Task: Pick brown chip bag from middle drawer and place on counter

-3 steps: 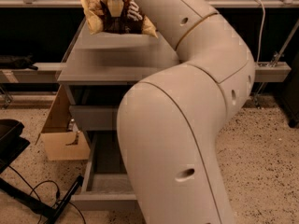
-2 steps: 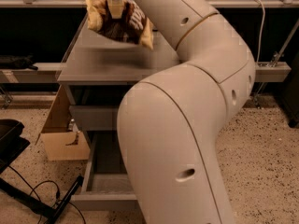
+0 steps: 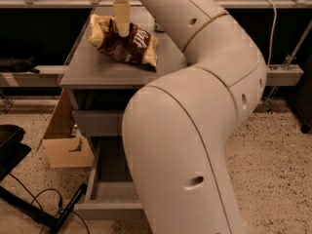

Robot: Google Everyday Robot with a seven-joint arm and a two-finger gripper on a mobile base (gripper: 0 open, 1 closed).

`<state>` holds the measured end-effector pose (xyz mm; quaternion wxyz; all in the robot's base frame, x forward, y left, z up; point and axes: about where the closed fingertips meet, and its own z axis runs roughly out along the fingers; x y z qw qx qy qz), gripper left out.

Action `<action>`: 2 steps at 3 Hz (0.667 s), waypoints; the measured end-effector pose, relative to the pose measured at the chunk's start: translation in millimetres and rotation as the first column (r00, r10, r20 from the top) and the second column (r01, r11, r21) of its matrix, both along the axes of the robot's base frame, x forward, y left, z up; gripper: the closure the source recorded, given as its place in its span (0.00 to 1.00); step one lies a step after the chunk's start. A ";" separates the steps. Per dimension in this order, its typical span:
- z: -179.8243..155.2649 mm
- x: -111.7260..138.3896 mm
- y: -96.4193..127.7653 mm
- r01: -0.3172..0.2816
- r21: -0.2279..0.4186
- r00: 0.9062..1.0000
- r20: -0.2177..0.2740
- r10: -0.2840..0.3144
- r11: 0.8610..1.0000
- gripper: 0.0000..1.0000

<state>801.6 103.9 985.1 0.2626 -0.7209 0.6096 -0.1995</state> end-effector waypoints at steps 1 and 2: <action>24.9 -8.4 -5.4 0.004 0.053 0.998 0.056 -0.007 0.999 0.00; 83.6 -33.3 -45.8 0.056 0.173 0.977 0.194 -0.089 0.983 0.00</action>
Offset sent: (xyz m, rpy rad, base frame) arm -0.1888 -0.0841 0.1334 0.3958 -0.4799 -0.1305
